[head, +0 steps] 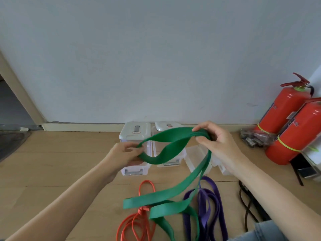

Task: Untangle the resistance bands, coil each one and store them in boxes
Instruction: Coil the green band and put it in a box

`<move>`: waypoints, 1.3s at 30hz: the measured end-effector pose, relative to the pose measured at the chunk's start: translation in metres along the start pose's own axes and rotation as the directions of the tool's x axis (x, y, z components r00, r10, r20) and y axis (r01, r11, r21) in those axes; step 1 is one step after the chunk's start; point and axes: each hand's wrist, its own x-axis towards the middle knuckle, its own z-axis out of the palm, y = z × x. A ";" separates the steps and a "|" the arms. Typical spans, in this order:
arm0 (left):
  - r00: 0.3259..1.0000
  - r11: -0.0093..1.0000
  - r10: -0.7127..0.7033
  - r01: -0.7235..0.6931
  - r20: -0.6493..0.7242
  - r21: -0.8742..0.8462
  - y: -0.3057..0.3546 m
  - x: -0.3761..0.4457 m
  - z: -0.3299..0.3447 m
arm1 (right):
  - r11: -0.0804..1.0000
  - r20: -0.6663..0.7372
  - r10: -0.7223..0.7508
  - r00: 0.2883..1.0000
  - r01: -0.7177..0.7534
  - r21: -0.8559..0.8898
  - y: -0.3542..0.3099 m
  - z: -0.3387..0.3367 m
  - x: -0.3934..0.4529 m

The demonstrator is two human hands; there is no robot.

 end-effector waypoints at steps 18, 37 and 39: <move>0.975 0.979 0.101 -0.133 0.198 0.157 0.020 -0.018 0.015 | 0.986 0.216 -0.124 0.968 0.144 -0.079 -0.023 0.014 -0.003; 0.886 0.876 0.359 -0.428 0.293 0.223 0.058 -0.026 0.029 | 0.980 0.501 0.137 0.854 -0.044 -0.193 -0.015 0.018 -0.008; 0.894 0.895 0.341 -0.404 0.291 0.190 0.059 -0.026 0.034 | 0.991 0.369 0.073 0.927 -0.025 -0.133 -0.014 0.031 -0.010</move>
